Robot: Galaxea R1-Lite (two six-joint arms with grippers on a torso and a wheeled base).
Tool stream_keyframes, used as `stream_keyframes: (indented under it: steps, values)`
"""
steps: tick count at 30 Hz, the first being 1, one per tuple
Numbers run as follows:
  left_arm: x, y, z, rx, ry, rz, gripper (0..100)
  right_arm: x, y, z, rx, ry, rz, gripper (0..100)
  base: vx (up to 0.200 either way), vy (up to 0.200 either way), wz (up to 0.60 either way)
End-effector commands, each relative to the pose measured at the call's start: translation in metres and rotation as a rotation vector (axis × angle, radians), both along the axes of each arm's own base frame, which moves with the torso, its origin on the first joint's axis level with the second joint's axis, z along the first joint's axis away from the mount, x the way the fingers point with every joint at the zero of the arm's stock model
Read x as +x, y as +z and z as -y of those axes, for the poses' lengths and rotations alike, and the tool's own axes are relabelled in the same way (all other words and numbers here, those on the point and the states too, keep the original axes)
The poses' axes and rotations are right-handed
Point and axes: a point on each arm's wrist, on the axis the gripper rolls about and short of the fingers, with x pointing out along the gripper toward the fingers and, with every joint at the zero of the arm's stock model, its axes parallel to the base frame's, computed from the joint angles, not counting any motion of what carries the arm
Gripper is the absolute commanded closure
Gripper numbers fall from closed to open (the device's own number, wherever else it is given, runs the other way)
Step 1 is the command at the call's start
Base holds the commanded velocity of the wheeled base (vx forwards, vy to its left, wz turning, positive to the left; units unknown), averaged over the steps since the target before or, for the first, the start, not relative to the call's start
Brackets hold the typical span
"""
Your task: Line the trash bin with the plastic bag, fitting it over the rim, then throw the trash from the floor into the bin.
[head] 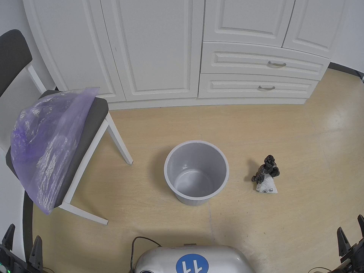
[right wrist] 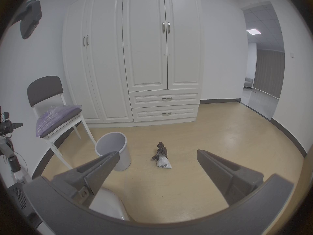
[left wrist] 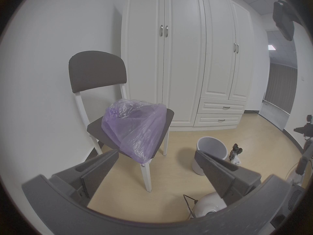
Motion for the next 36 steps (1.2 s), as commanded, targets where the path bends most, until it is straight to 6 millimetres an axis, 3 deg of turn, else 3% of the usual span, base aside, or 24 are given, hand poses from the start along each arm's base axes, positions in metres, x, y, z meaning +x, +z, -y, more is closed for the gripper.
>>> stream_keyframes:
  steps: [1, 36]
  values:
    - [0.0001, -0.0053, 0.0001, 0.001, -0.006, -0.002, 0, 0.0000, -0.0048, 0.0000, 0.002, -0.002, 0.000, 0, 0.000, 0.000, 0.00]
    - [0.0002, -0.0054, 0.0001, -0.007, -0.005, -0.004, 0, 0.0000, -0.0048, 0.0000, 0.008, -0.001, 0.001, 0, 0.000, 0.000, 0.00]
